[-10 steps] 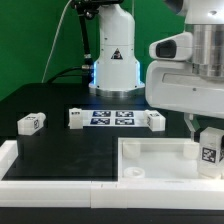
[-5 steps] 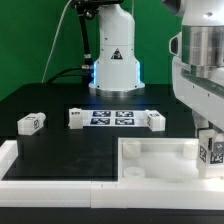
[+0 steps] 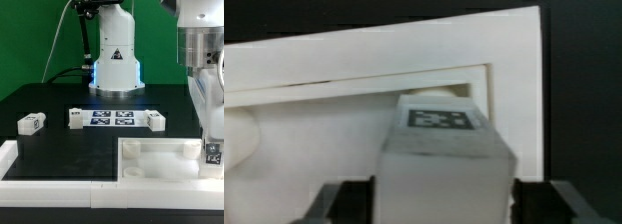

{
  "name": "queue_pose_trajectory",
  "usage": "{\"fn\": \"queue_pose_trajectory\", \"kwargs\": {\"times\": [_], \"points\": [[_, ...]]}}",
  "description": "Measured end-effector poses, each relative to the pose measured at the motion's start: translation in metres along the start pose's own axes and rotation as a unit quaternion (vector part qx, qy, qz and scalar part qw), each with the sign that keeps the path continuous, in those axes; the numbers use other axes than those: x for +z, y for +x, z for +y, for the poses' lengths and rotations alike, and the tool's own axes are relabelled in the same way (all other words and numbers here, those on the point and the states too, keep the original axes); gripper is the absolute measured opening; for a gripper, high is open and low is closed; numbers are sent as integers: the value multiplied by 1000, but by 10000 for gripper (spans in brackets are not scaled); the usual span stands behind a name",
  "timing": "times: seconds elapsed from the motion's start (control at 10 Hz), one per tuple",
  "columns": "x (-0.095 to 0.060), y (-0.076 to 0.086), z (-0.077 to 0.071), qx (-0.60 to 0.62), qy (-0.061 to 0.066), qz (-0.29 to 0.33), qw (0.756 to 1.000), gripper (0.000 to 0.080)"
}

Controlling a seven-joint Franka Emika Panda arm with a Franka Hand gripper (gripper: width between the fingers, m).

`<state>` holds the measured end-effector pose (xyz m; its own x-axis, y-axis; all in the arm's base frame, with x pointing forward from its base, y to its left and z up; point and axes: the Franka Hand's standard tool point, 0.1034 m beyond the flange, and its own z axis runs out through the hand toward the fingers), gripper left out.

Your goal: Assemble one leg

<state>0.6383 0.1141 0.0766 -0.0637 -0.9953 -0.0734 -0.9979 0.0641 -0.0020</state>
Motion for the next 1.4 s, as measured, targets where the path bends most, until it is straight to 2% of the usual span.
{"fn": "queue_pose_trajectory", "kwargs": {"times": [0.1,0.2,0.3,0.5,0.7,0.9,1.1,1.2,1.3,1.4], "points": [[0,-1,0,-12,1,0,1000,593],[0,-4,1,-48,1,0,999,593],[0,-5,1,-131,0,0,991,632],[0,-6,1,-263,0,1,965,646],[1,-8,2,-412,-2,4,911,649],[1,-9,2,-511,-3,5,859,649],[1,-8,1,-624,-8,11,781,649],[0,-8,1,-661,-10,13,750,649],[0,-6,0,-689,-10,13,724,649],[0,-6,0,-679,-10,13,734,649]]}}
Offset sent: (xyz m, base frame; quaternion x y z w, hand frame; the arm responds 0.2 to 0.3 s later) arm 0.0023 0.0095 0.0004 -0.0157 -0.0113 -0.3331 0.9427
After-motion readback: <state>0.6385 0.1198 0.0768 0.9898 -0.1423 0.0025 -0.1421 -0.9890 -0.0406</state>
